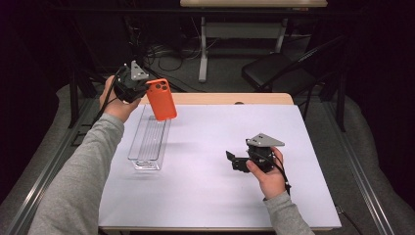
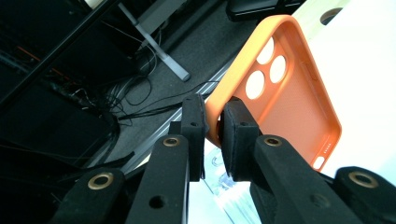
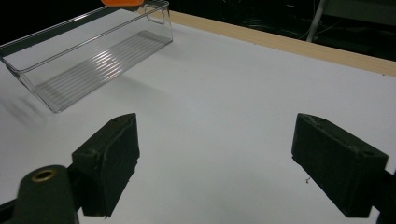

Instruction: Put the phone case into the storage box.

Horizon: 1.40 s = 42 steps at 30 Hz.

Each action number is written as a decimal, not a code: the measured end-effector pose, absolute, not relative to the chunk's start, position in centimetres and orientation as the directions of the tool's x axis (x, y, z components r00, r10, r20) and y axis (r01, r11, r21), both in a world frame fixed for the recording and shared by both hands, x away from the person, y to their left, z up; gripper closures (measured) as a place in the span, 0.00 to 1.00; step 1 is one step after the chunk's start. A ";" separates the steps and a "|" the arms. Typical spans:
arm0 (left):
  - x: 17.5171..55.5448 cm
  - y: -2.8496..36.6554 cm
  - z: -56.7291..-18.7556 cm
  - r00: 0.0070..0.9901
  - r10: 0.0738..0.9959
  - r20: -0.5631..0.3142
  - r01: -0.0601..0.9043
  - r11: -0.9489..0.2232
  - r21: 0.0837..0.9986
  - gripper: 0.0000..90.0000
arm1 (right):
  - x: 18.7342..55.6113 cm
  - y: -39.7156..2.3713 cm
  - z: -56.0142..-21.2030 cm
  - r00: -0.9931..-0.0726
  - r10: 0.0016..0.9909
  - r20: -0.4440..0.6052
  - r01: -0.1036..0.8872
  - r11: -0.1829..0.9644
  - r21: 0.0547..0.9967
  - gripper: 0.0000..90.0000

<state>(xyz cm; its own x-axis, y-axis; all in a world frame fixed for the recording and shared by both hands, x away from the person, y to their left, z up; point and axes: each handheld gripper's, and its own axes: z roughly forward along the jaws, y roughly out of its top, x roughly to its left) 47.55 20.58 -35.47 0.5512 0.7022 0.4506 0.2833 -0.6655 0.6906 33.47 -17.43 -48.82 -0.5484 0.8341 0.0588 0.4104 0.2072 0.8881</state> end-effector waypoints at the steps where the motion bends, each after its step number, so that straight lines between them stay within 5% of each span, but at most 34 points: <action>1: 47.6 20.7 -35.5 0.550 0.704 0.450 0.281 -0.663 0.694 0.89 | 33.5 -17.4 -48.9 -0.547 0.835 0.056 0.408 0.208 0.889 0.16; 42: 50.9 24.0 -37.1 0.517 0.690 0.507 0.259 -0.691 0.675 0.89 | 32.9 -17.5 -49.0 -0.509 0.861 0.015 0.403 0.222 0.888 0.16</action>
